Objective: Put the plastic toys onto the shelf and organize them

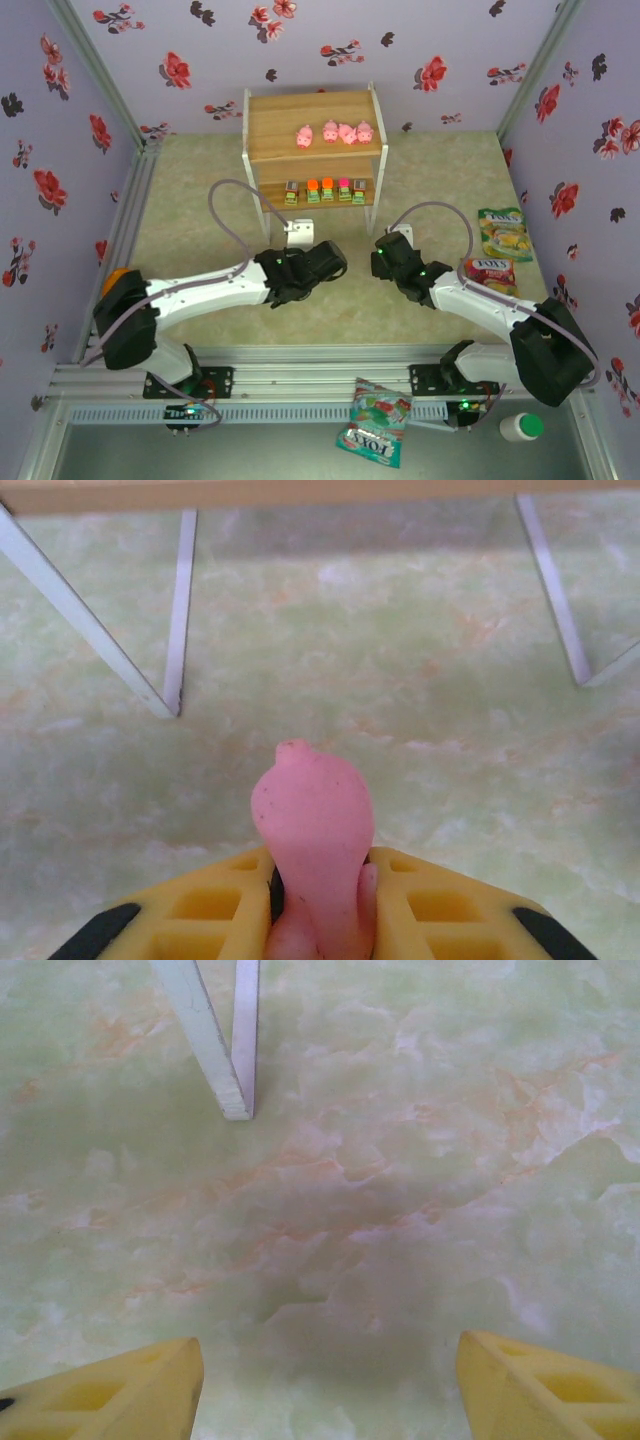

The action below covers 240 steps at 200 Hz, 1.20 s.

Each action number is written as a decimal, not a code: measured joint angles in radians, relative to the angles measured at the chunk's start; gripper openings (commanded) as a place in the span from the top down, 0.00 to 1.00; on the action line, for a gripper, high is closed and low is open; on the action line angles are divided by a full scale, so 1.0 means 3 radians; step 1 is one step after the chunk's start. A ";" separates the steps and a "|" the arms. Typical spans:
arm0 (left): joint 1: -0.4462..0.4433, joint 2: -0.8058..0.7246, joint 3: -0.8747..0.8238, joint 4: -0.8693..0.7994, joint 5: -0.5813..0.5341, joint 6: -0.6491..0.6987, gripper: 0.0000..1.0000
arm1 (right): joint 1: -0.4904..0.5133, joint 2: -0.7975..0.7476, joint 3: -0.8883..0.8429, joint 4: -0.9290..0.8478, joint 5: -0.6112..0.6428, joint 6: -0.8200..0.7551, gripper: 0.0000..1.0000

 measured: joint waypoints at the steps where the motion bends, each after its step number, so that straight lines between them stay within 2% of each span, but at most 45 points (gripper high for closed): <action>1: 0.0000 -0.0005 0.0000 -0.0004 -0.0001 0.0004 0.73 | 0.0000 0.0000 0.0000 0.0000 0.0000 0.0000 0.31; 77: 0.0001 -0.0277 0.0306 -0.0427 -0.0136 0.0622 0.71 | 0.0000 0.0028 0.0000 0.0000 0.0000 0.0000 0.31; 124: 0.0056 -0.0383 0.0778 -0.0605 -0.0164 0.0933 0.70 | 0.0000 0.0062 0.0004 0.0000 0.0000 0.0000 0.31; 240: 0.0572 -0.0373 0.1611 -0.0773 -0.0075 0.1596 0.68 | 0.0000 0.0069 0.0004 0.0000 0.0000 0.0000 0.31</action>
